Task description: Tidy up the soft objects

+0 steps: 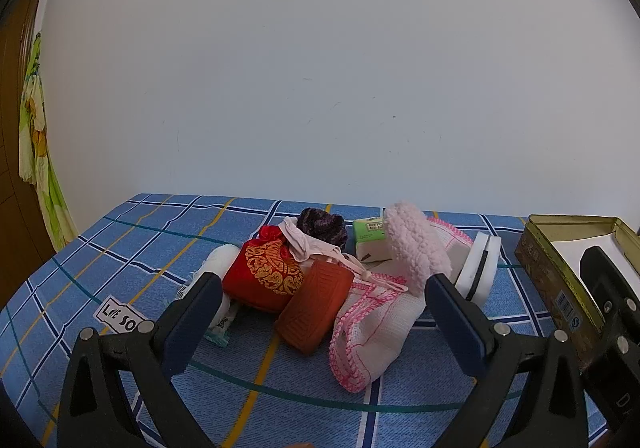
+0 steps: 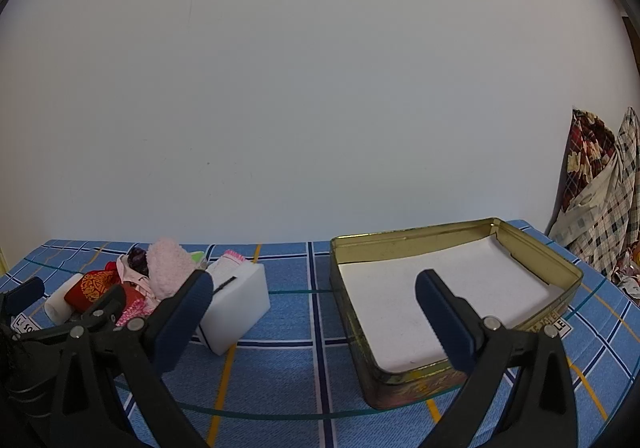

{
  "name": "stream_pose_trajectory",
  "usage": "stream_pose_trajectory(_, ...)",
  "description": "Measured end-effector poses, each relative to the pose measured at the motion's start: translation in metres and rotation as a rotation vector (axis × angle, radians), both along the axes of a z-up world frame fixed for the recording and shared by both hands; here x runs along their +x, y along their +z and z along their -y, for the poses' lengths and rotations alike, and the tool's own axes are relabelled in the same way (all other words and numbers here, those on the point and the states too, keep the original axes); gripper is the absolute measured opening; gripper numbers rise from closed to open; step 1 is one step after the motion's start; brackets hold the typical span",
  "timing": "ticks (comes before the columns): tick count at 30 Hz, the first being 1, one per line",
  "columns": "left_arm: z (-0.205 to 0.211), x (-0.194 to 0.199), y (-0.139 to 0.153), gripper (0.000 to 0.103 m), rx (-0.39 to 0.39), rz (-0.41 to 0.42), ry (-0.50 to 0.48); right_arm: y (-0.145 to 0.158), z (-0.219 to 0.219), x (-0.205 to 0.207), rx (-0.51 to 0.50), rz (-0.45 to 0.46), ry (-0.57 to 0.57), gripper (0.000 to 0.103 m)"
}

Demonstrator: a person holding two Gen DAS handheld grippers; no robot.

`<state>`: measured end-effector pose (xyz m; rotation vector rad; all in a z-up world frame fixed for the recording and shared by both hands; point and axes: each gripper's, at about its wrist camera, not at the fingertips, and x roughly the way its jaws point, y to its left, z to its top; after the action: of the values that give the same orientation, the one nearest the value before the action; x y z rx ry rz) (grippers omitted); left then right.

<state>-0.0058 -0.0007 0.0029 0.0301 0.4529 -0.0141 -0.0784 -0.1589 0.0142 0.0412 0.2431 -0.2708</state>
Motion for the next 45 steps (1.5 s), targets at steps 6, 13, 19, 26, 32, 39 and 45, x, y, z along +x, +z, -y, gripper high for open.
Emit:
stream_pose_trajectory(6,-0.001,0.000,0.000,0.103,-0.001,0.000,0.000,0.000,0.000,0.000,0.000,0.000,0.000,0.103)
stream_pose_trajectory(13,0.000,0.000,0.000,0.103,0.000,0.001,0.000,0.000,0.000,-0.001,-0.001,0.000,0.001,0.103)
stream_pose_trajectory(19,0.000,0.000,0.000,0.103,-0.001,0.001,0.001,0.000,0.000,-0.001,-0.001,0.000,0.001,0.103)
stream_pose_trajectory(26,-0.001,0.000,0.000,0.103,-0.001,0.001,-0.001,0.000,0.000,-0.001,-0.002,0.000,0.001,0.103)
stream_pose_trajectory(32,-0.002,0.000,0.000,0.103,-0.004,0.000,0.002,0.000,0.001,-0.002,-0.001,0.000,0.001,0.103)
stream_pose_trajectory(39,-0.015,0.008,0.002,0.103,0.015,-0.015,0.037,-0.001,0.004,-0.001,0.020,-0.008,0.014,0.102)
stream_pose_trajectory(45,-0.057,0.025,0.008,0.103,-0.035,-0.047,0.139,-0.004,0.003,0.016,0.062,-0.072,0.078,0.057)
